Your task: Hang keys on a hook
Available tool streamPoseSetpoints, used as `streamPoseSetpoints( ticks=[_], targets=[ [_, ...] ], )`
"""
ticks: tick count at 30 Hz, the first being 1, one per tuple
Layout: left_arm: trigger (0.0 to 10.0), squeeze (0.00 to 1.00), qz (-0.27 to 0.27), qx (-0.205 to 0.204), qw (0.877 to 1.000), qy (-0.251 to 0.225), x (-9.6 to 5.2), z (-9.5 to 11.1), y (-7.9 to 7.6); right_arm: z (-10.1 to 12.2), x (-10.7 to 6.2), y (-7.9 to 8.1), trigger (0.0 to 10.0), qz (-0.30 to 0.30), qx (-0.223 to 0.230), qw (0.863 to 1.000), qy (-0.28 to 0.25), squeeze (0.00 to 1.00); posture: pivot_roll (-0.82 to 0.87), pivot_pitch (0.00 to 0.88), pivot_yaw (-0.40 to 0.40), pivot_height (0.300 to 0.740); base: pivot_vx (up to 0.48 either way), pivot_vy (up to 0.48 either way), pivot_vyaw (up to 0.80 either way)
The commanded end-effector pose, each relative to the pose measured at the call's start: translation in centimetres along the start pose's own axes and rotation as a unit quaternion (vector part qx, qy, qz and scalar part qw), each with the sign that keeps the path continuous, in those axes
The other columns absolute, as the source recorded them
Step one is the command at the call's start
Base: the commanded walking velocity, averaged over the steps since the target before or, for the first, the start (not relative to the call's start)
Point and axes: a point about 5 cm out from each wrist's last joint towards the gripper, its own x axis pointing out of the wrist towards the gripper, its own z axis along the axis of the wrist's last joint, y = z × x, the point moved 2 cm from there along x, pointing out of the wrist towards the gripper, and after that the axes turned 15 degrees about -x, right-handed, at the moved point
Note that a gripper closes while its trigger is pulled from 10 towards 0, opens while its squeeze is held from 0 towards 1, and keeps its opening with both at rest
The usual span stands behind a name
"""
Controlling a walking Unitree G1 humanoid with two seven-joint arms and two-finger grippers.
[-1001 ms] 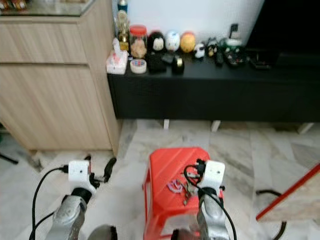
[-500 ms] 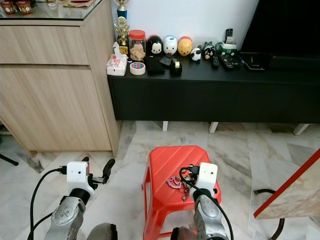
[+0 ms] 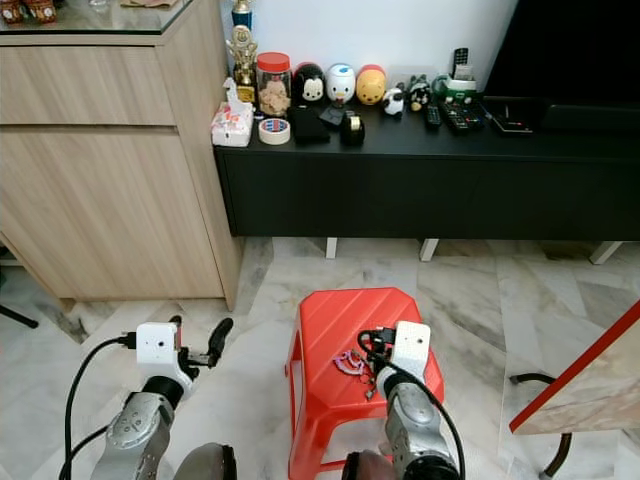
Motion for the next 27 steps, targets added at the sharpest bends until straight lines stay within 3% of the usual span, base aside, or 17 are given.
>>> streamPoseSetpoints(
  ticks=[1, 18, 27],
  targets=[
    [10.0, 0.00, -0.014, 0.014, 1.000, 0.003, 0.02, -0.01, -0.61, -0.28, 0.07, -0.04, 10.0, 0.009, -0.009, 1.000, 0.013, 0.00, 0.10, 0.049, -0.074, 0.634, 0.000, 0.000, 0.00],
    [10.0, 0.00, -0.026, 0.031, 0.999, 0.011, -0.22, -0.33, -0.91, -0.53, 0.12, 0.40, 10.0, 0.013, -0.010, 1.000, 0.020, 0.00, 0.10, 0.054, -0.067, 0.609, 0.000, 0.000, 0.00],
    [10.0, 0.00, -0.029, 0.035, 0.999, 0.013, -0.21, -0.45, -1.10, -0.11, 0.47, 0.07, 10.0, -0.015, 0.062, 0.997, 0.031, 0.00, 0.10, 0.053, -0.070, 0.609, 0.000, 0.000, 0.00]
  ],
)
